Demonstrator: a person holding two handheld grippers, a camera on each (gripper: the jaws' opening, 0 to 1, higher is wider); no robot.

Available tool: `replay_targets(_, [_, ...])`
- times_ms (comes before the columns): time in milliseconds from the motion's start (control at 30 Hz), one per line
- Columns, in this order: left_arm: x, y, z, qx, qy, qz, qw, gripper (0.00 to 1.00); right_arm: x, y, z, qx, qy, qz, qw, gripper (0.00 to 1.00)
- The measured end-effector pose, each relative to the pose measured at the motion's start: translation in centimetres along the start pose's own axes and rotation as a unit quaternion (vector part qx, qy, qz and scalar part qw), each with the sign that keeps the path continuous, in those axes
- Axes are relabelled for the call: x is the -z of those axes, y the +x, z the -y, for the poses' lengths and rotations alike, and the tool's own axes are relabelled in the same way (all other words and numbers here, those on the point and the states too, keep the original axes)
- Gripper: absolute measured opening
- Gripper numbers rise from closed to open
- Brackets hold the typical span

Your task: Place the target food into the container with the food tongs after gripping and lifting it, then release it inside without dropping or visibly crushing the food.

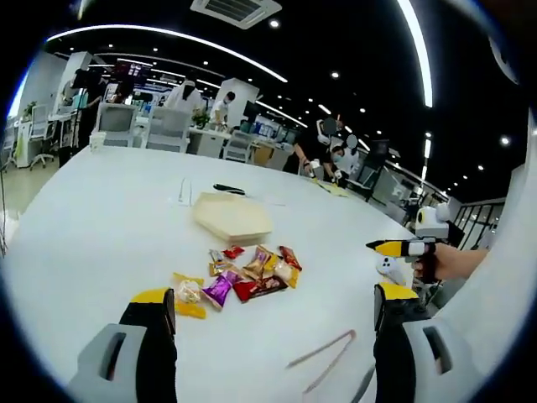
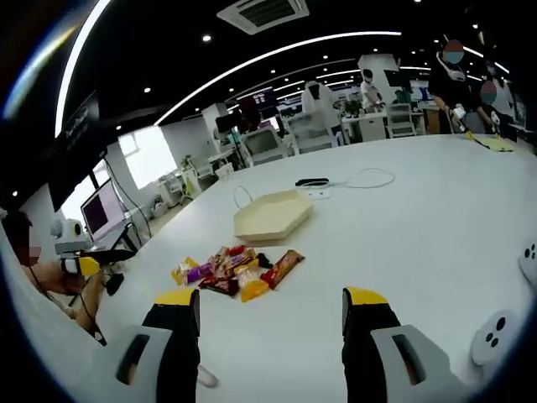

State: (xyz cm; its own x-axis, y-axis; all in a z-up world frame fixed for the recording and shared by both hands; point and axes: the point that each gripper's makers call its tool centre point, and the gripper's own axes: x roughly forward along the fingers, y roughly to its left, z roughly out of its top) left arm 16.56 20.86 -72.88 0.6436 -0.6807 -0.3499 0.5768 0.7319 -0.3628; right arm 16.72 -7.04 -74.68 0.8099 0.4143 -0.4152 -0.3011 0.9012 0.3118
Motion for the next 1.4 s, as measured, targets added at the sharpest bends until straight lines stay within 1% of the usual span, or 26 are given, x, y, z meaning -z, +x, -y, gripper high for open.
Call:
replay_targets(100, [-0.3,0.0,0.0,0.001,0.005,0.005,1.0000,0.99,0.0,0.0,0.1,-0.001,0.000,0.000,1.0000,0.70])
replay_targets(133, [-0.3,-0.1,-0.1,0.000,0.012,0.003,0.9999,0.99,0.0,-0.1,0.0,-0.001,0.000,0.001,1.0000,0.70])
replay_targets(233, [-0.5,-0.6,-1.2,-0.009,0.020,0.003,0.9998,0.99,-0.2,-0.1,-0.1,-0.003,0.001,0.004,1.0000,0.70])
replay_targets(333, [-1.0,-1.0,-1.5,-0.011,0.021,0.012,0.9996,0.99,0.0,-0.1,-0.5,-0.009,-0.003,0.003,1.0000,0.70])
replay_targets(433, [-0.9,-1.0,-0.6,0.000,0.044,0.010,0.9990,0.99,0.0,-0.1,-0.8,-0.014,-0.006,0.002,0.9999,0.70])
replay_targets(533, [0.4,-0.6,0.4,0.014,0.065,-0.006,0.9978,0.99,0.3,-0.2,-1.3,-0.021,-0.009,-0.002,0.9997,0.70])
replay_targets(600, [1.4,-0.5,1.2,0.024,0.070,-0.020,0.9971,0.99,0.7,-0.3,-1.6,-0.025,-0.010,-0.007,0.9996,0.70])
replay_targets(633, [1.7,-0.4,1.6,0.033,0.067,-0.020,0.9970,0.99,0.8,-0.3,-1.8,-0.027,-0.011,-0.009,0.9996,0.70])
replay_targets(667, [1.7,-0.4,2.1,0.044,0.063,-0.013,0.9970,0.99,1.0,-0.4,-1.9,-0.028,-0.012,-0.009,0.9995,0.70])
replay_targets(700, [1.9,-0.4,2.3,0.048,0.056,-0.011,0.9972,0.99,1.2,-0.5,-2.0,-0.028,-0.013,-0.012,0.9994,0.70])
replay_targets(833, [2.2,-0.4,2.8,0.055,0.049,-0.009,0.9972,0.99,1.7,-0.8,-1.9,-0.028,-0.010,-0.016,0.9994,0.70])
replay_targets(1000, [3.5,0.0,3.0,0.064,0.067,-0.032,0.9952,0.99,2.0,-1.0,-2.1,-0.031,-0.009,-0.019,0.9993,0.70])
replay_targets(1067, [3.9,0.2,3.2,0.068,0.074,-0.037,0.9942,0.99,2.2,-0.9,-2.3,-0.034,-0.009,-0.022,0.9991,0.69])
replay_targets(1100, [4.1,0.4,3.3,0.070,0.079,-0.039,0.9936,0.99,2.2,-0.9,-2.3,-0.034,-0.009,-0.022,0.9991,0.69])
replay_targets(1167, [4.8,0.9,3.5,0.084,0.087,-0.053,0.9913,0.99,2.3,-0.9,-2.5,-0.039,-0.003,-0.025,0.9989,0.69])
replay_targets(1233, [5.6,1.4,3.6,0.096,0.114,-0.071,0.9862,0.99,2.4,-0.9,-2.9,-0.053,0.007,-0.030,0.9981,0.69])
replay_targets(1400, [5.9,1.7,4.0,0.104,0.117,-0.074,0.9849,0.99,2.8,-0.9,-3.3,-0.061,-0.010,-0.045,0.9971,0.70])
